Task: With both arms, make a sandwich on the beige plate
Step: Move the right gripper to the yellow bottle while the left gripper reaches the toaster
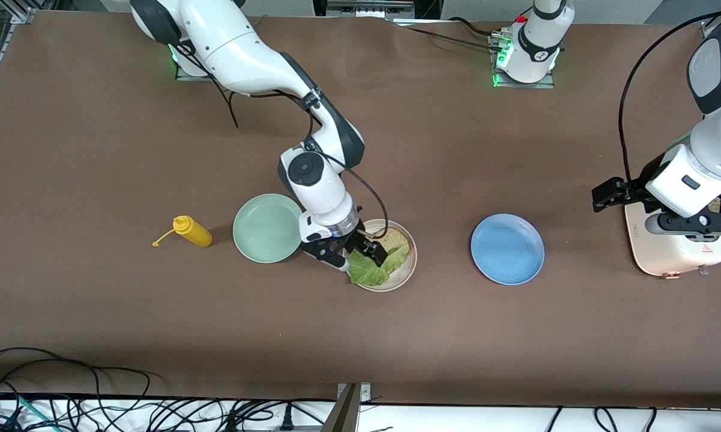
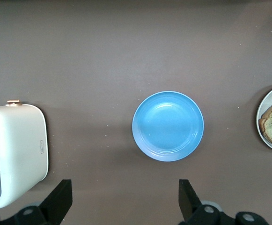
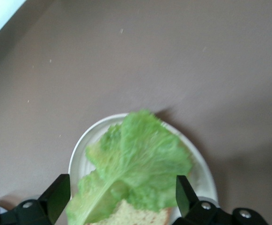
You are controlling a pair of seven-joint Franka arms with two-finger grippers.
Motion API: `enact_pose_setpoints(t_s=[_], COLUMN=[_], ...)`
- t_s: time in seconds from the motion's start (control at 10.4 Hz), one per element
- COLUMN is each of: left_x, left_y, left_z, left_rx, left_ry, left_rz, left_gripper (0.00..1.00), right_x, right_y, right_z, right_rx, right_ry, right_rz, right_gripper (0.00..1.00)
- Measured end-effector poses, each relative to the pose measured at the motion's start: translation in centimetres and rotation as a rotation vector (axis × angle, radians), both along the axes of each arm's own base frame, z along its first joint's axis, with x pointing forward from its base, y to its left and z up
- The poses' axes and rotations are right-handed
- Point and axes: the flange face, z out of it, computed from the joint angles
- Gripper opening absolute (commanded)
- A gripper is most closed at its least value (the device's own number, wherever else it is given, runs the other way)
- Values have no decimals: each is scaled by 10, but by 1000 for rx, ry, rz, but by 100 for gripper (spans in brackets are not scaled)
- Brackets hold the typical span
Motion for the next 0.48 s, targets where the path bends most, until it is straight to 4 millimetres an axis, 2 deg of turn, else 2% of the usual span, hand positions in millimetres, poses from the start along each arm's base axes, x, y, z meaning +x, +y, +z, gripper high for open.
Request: enact_pose_setpoints(t_s=[0.19,0.48], left_x=[0,0], left_y=[0,0], left_z=[0,0], left_rx=[0,0], left_ry=[0,0], left_rz=[0,0], left_gripper=[100,100], right_x=[5,-10], right_y=[-49,-114], right_z=[19,73], right_rx=[-66,-128], right_ry=[13,77], right_rz=[93,325], right_gripper=[100,100])
